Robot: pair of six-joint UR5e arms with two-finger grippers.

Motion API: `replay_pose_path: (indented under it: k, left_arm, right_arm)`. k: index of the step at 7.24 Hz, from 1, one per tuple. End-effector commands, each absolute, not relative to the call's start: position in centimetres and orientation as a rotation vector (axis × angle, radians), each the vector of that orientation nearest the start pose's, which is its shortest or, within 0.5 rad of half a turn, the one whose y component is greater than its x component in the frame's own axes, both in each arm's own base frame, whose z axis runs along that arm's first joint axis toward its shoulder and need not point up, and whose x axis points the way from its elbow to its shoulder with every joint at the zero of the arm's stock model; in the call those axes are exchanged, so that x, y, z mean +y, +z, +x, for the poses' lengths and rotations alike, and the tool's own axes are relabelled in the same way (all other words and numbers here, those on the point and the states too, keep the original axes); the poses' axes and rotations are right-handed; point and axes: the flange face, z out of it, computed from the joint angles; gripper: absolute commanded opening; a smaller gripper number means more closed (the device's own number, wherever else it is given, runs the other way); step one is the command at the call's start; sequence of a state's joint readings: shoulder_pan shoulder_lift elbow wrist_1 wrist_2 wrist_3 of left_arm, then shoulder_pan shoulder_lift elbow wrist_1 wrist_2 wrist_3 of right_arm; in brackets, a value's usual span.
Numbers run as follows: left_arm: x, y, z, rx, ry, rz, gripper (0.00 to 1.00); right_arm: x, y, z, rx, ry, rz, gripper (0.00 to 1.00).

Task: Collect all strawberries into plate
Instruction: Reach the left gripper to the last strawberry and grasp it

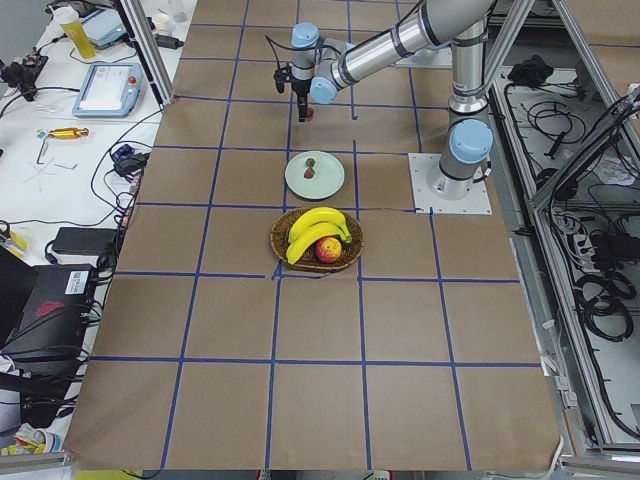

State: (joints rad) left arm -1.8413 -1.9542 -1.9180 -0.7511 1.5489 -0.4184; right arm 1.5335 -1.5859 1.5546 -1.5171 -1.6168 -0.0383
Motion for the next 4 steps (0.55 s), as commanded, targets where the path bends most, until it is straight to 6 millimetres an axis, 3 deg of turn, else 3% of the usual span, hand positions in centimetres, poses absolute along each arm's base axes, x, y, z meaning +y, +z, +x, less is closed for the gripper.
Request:
replay_pose_path:
  k: [1, 2, 3, 4]
  left_arm:
    - [-50.1, 18.2, -30.8, 3.187, -0.114, -0.241, 0.93]
    - [-49.5, 17.3, -31.7, 3.181, -0.090, -0.214, 0.87]
    - [-49.4, 17.1, -31.9, 3.174, -0.087, -0.199, 0.75]
    - [-49.4, 17.1, -31.8, 3.168, -0.084, -0.182, 0.57]
  right_arm:
    - [-48.8, 49.8, 11.1, 3.186, 0.039, -0.003, 1.00]
    - [-48.8, 49.8, 11.1, 3.186, 0.042, -0.003, 1.00]
    - [-48.8, 49.8, 11.1, 3.186, 0.042, -0.003, 1.00]
    - [-48.8, 49.8, 11.1, 3.186, 0.042, -0.003, 1.00]
